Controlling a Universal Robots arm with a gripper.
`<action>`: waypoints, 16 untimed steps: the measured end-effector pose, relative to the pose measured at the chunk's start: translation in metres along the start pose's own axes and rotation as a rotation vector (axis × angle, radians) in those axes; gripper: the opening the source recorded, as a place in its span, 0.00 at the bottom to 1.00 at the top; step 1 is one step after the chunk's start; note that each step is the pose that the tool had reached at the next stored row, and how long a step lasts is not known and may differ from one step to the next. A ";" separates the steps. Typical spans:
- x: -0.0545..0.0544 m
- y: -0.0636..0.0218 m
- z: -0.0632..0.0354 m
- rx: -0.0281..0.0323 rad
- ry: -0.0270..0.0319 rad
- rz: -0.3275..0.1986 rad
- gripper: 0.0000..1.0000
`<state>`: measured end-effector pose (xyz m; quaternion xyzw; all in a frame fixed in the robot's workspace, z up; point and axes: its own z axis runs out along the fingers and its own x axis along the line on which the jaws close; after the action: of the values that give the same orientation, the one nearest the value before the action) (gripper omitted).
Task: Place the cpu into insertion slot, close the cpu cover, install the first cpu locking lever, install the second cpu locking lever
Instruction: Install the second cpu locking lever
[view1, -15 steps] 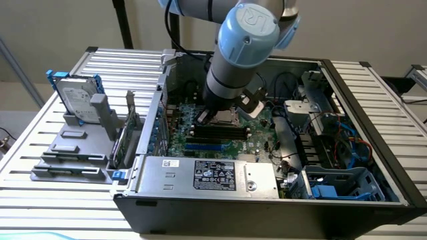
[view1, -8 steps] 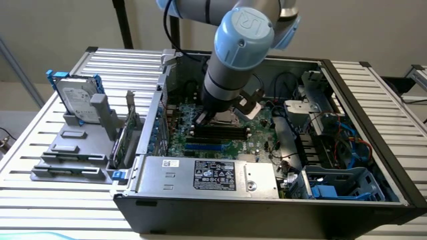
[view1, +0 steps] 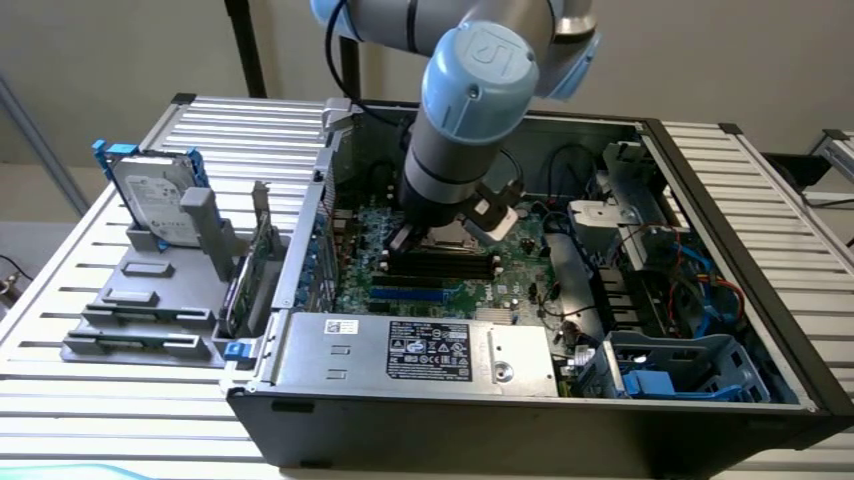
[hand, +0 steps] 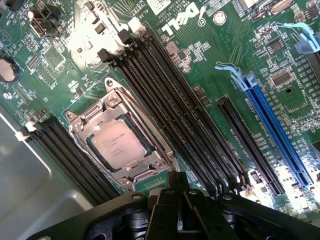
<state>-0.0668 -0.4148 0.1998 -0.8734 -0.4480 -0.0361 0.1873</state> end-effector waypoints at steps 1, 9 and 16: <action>0.000 -0.0002 0.0009 -0.0012 0.0000 0.000 0.11; 0.001 -0.0040 0.0082 -0.0087 0.0013 -0.003 0.11; 0.002 -0.0065 0.0119 -0.0200 -0.0080 -0.002 0.11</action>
<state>-0.0719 -0.4053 0.1912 -0.8749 -0.4494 -0.0373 0.1767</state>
